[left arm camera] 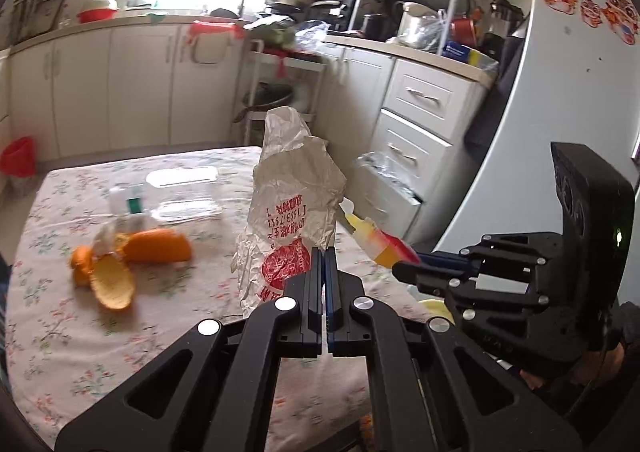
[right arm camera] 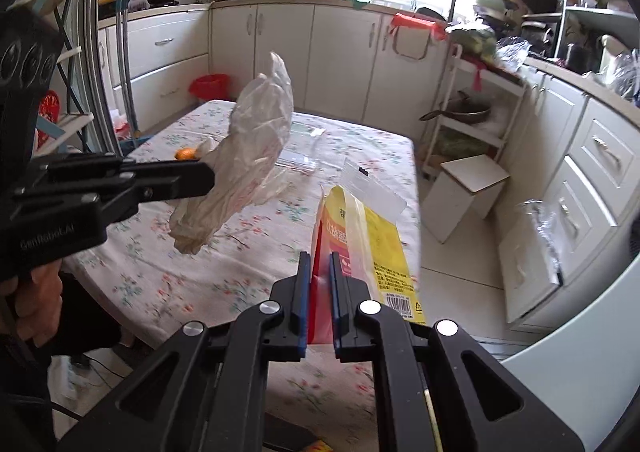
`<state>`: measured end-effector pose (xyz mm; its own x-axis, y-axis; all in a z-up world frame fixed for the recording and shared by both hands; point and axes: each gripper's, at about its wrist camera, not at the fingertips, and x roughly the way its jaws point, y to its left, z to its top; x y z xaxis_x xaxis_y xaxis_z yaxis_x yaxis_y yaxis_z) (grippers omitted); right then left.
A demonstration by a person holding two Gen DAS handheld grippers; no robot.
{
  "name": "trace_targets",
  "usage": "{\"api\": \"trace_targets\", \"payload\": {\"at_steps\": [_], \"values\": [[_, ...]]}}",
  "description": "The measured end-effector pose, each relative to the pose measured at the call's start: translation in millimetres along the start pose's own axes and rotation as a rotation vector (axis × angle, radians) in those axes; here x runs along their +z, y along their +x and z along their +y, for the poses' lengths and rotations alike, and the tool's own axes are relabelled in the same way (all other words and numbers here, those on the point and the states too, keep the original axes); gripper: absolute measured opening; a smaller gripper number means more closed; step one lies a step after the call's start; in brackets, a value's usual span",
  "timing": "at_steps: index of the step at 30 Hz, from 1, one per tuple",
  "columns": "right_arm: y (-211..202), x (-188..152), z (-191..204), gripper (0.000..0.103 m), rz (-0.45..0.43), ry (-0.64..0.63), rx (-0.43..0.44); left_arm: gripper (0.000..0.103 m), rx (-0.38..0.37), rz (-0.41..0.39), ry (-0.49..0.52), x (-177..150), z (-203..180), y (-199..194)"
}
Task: Collect trash
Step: 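Carry the white bag and snack wrapper to the yellow bucket and open both tools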
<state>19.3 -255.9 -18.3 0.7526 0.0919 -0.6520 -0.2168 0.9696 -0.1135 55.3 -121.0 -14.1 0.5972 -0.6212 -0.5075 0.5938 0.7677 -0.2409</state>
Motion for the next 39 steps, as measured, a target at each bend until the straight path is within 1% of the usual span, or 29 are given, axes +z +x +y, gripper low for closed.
{"api": "trace_targets", "payload": {"at_steps": [5, 11, 16, 19, 23, 26, 27, 31, 32, 34, 35, 37, 38, 39], "values": [[-11, -11, -17, 0.01, -0.004, 0.017, -0.041, 0.001, -0.053, 0.02, 0.017, 1, -22, 12], [-25, -23, -40, 0.01, -0.009, 0.058, -0.092, 0.001, -0.114, 0.045, 0.061, 1, -58, 26], [-27, -45, -62, 0.01, 0.025, 0.119, -0.131, 0.001, -0.166, 0.07, 0.094, 0, -84, 39], [-23, -64, -77, 0.01, 0.069, 0.168, -0.152, 0.001, -0.191, 0.085, 0.11, 0, -97, 46], [-10, -93, -99, 0.01, 0.167, 0.227, -0.183, 0.001, -0.227, 0.099, 0.126, 1, -113, 54], [4, -111, -113, 0.01, 0.255, 0.266, -0.194, 0.001, -0.259, 0.113, 0.145, 0, -130, 61], [11, -117, -116, 0.01, 0.297, 0.276, -0.191, 0.001, -0.264, 0.117, 0.15, 1, -134, 63], [26, -136, -120, 0.019, 0.405, 0.286, -0.211, 0.001, -0.289, 0.132, 0.167, -1, -151, 71], [26, -138, -120, 0.022, 0.418, 0.29, -0.216, 0.001, -0.296, 0.138, 0.171, -2, -156, 73], [26, -141, -123, 0.033, 0.43, 0.297, -0.234, 0.001, -0.302, 0.148, 0.177, -4, -161, 77], [25, -141, -126, 0.036, 0.429, 0.302, -0.245, 0.001, -0.304, 0.152, 0.178, -4, -163, 79], [20, -141, -129, 0.047, 0.424, 0.314, -0.263, 0.001, -0.313, 0.163, 0.176, -7, -166, 81], [18, -141, -131, 0.05, 0.424, 0.321, -0.272, 0.001, -0.317, 0.171, 0.174, -9, -168, 83], [16, -142, -132, 0.057, 0.422, 0.328, -0.284, 0.001, -0.318, 0.176, 0.173, -10, -169, 84]]}}
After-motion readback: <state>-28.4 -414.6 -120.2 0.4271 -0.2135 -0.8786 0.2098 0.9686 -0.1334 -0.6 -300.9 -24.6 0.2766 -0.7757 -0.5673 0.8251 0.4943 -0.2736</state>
